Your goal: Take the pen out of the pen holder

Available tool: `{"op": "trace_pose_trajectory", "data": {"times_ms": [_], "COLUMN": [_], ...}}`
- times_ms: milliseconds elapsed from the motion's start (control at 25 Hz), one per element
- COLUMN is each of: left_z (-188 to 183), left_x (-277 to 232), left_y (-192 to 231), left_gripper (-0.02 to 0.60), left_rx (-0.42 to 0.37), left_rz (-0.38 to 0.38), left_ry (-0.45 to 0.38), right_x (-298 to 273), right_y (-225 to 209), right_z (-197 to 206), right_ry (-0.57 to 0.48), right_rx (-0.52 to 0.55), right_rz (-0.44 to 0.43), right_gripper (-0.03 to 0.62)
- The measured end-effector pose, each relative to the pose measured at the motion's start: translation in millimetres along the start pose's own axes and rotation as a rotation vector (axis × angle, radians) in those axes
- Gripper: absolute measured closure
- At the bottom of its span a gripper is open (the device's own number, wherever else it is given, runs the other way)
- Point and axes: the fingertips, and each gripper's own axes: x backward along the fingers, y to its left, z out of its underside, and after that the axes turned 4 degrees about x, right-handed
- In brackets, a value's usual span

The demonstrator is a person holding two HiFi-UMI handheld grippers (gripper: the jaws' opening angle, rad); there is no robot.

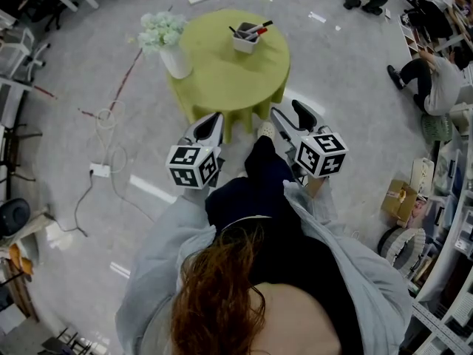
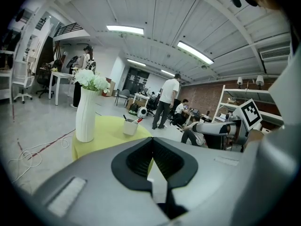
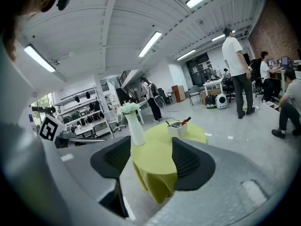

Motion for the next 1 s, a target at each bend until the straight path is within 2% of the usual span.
{"op": "trace_pose_trajectory", "data": {"times_ms": [480, 1000], "left_z": [-26.8, -70.7], "left_x": [-47.4, -114.6], "left_y": [18.6, 46.6], "left_gripper": [0.563, 0.563], "left_rx": [0.004, 0.029], "left_rz": [-0.015, -0.075], "left_ry": [0.008, -0.007], "right_x": [-46.0, -117.3], "right_y": [-36.3, -84.5], "right_z": [-25.2, -69.1], "right_ry": [0.013, 0.045], "right_rx": [-0.006, 0.014], "right_rz": [-0.019, -0.088], "right_gripper": [0.324, 0.324]}}
